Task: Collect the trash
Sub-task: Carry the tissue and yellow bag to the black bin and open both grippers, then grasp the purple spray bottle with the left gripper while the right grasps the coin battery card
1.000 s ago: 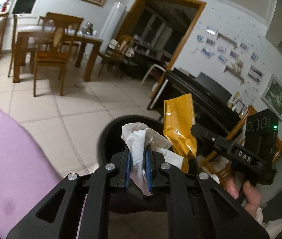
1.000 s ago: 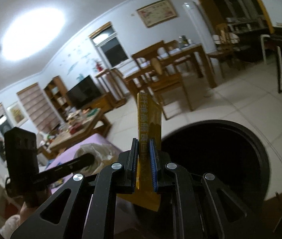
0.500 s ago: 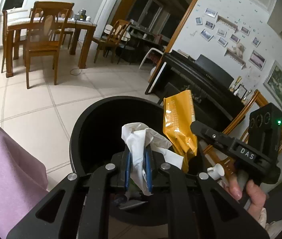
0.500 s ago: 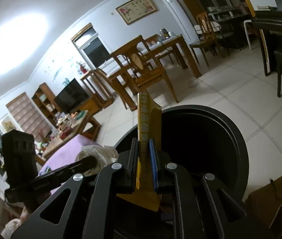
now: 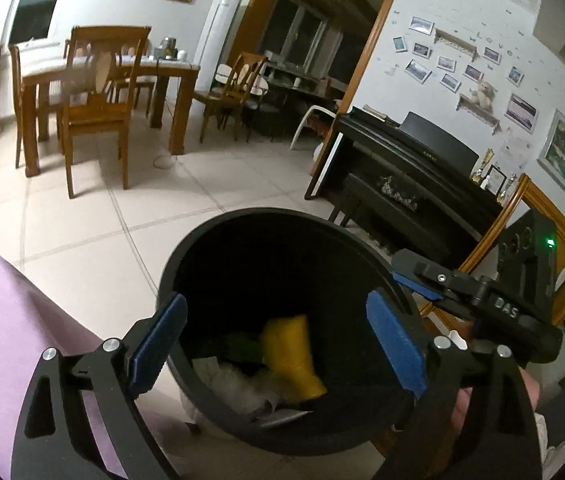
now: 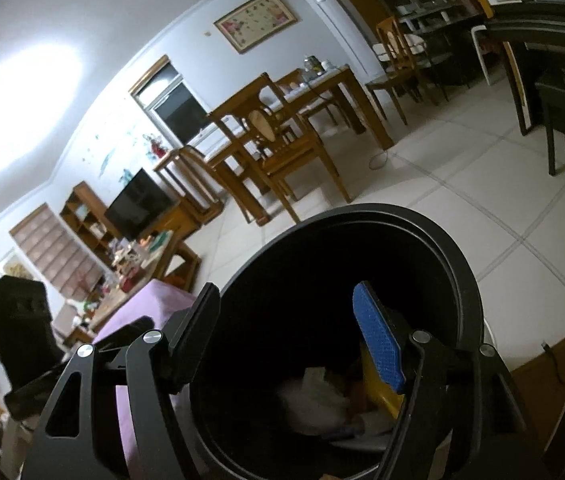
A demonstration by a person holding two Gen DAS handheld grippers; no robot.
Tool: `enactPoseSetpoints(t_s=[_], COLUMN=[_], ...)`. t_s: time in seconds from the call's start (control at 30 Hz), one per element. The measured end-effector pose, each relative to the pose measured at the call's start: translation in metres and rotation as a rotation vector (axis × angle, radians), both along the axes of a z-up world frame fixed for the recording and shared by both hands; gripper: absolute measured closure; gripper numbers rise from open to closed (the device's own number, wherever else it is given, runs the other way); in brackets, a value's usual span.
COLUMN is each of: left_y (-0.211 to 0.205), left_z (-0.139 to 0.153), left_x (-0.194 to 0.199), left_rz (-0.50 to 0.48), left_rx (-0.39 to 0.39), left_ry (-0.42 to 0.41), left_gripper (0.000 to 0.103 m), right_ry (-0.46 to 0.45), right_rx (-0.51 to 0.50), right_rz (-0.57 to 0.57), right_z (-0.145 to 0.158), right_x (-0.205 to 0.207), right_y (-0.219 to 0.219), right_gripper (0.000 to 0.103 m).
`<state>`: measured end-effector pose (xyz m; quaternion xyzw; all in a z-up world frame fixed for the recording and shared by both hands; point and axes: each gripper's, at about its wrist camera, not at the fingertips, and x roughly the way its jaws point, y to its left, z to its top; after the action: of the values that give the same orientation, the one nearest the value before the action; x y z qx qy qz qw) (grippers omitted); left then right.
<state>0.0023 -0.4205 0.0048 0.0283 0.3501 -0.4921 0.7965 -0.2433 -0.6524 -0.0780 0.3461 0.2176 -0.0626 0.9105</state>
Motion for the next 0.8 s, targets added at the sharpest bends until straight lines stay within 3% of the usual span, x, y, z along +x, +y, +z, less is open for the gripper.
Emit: enactPoseSetpoints(t_s=[0.2,0.27,0.4,0.57,0.8], left_y=[0.034,0.057,0.101,0.181,0.309], left_z=[0.008,0.009,0.014,0.018,0.017], left_x=[0.001,0.006,0.017,0.034,0.062], left_rz=[0.048,0.084,0.164,0.309,0.578], left_rx=[-0.018,-0.027,-0.038,-0.041,0.023], left_ry=[0.001,0.008,0.007,-0.020,-0.063], left_gripper=[0.012,0.012,0.012,0.012,0.013], right_ry=[0.001,0.005,0.018,0.038,0.081], right_rx=[-0.034,-0.048,-0.077,-0.117,-0.195], right_rz=[0.067,0.101,0.188,0.319,0.535], right_z=[0.010,0.016,0.024,0.037,0.048], right_x=[0.012,0.023,0.053,0.095,0.156], right_y=[0.035,0.050,0.094,0.164,0.284], right_gripper=[0.033,0.027,0.027,0.027,0.027])
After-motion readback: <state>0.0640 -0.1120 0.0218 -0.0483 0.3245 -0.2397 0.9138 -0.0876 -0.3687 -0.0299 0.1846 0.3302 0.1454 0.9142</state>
